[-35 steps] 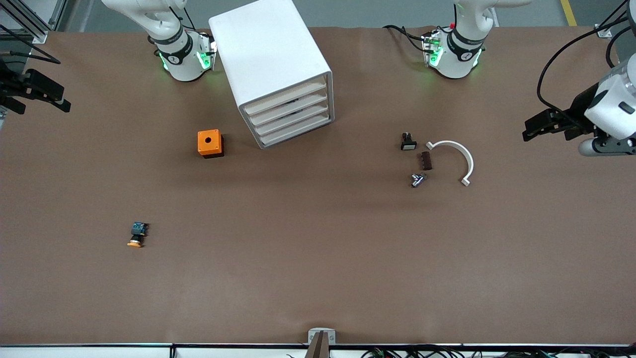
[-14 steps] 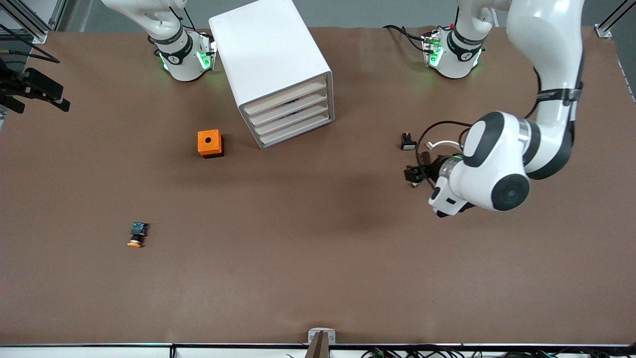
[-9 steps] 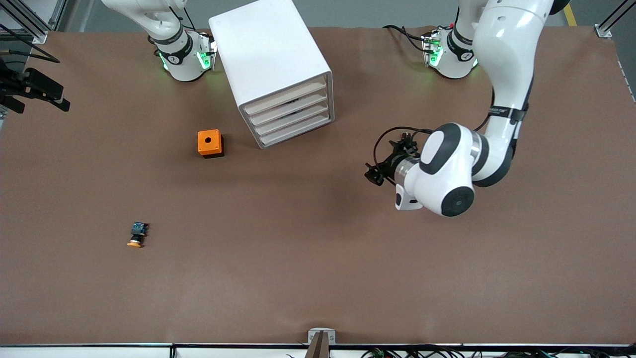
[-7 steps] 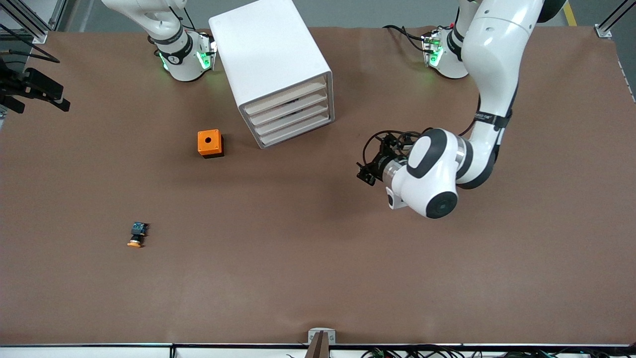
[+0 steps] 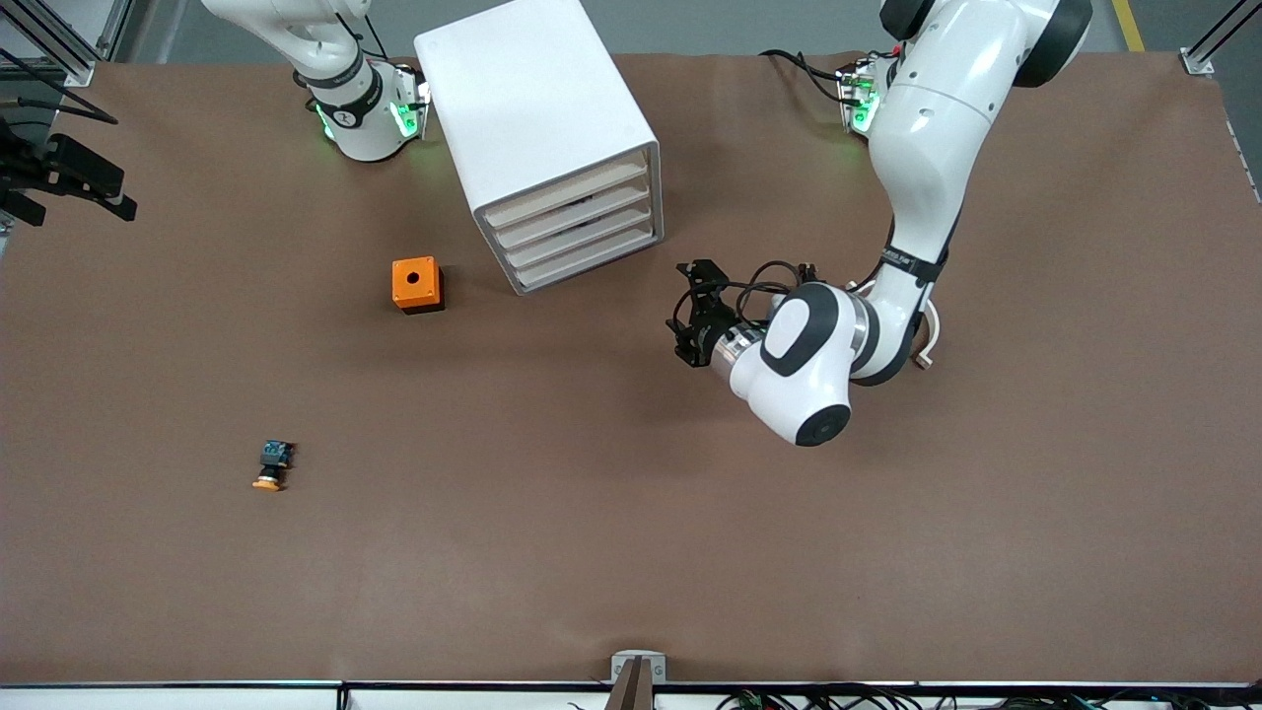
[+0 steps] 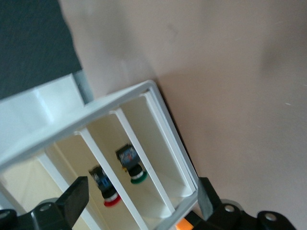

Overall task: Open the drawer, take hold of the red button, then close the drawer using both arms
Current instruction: 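Reach the left gripper to the white cabinet's drawer handle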

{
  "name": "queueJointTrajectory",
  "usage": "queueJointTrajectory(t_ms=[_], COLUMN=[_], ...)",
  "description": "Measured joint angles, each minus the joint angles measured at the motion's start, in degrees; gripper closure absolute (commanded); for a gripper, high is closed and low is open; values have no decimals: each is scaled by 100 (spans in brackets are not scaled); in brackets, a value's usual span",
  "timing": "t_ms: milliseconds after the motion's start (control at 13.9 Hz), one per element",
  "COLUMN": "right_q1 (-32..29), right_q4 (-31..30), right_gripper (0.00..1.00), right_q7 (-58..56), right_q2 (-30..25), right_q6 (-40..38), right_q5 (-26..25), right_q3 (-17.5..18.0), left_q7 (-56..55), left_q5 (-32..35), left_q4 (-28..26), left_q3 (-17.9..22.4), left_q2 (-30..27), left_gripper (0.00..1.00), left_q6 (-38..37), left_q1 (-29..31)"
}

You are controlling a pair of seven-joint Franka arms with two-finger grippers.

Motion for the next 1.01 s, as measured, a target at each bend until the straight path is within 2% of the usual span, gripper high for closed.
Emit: queueJointTrajectory(t_ms=[144,575,863,1007], right_q1=[0,0,1,1], right_q4=[0,0,0,0], right_gripper=[0,0,0,0], right_q7=[-26,-39,-41,-42], right_q2=[0,0,0,0], right_q6=[1,1,1,1], right_q5=[-2,-3,-3,-3], right_q3=[5,12,14,14], left_q7=[-418,-1099,-1393,-1588], left_q5=[-203,-582,-646,-649], left_q4=[35,56,57,55], left_q3=[-111,-451,-549,-629], left_q2=[198,510,633,722], left_gripper=[3,45,52,52], left_q6=[-109,-410,-601,-770], left_q1=[-66,-134,-133,-151])
